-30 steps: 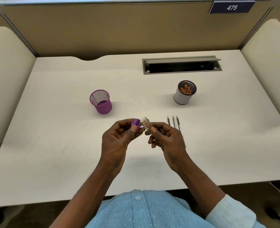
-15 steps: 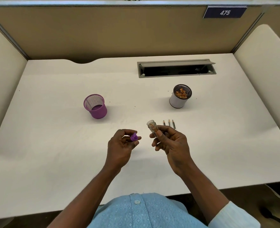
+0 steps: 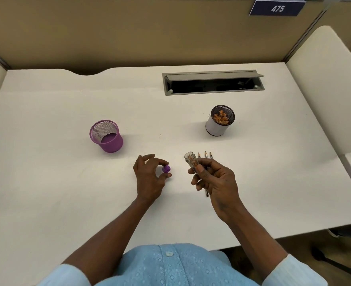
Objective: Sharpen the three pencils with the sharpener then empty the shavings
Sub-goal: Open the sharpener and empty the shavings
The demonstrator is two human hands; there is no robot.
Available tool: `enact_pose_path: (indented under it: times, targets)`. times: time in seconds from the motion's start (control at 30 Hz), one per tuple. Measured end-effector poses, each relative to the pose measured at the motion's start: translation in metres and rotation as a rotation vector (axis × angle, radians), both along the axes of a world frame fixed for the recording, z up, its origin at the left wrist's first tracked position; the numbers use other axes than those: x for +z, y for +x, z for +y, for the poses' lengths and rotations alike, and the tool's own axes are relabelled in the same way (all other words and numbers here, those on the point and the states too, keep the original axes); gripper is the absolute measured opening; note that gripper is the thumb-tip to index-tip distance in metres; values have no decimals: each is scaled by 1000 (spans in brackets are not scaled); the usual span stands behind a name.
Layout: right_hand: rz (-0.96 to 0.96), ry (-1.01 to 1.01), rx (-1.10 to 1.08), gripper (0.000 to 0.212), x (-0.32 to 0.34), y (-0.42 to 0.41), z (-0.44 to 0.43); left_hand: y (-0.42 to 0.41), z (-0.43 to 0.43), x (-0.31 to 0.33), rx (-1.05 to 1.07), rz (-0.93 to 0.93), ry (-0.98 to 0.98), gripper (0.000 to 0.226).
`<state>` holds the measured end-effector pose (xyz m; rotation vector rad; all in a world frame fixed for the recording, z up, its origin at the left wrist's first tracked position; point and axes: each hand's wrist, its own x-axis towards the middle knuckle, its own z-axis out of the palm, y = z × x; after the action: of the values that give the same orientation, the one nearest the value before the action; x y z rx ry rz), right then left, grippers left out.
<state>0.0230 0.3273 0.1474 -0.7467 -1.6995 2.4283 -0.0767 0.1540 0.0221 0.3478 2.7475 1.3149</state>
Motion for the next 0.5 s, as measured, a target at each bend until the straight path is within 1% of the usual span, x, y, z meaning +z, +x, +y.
enact_pose_path:
  times: [0.27,0.5]
  targets:
    - [-13,8,-2,34,-3,-16,7,-13,-3,-25,-22,6,-35,43]
    - [-10,24,17,35,-5,-25,8,-12,-5,-24,-25,-16,-46,44]
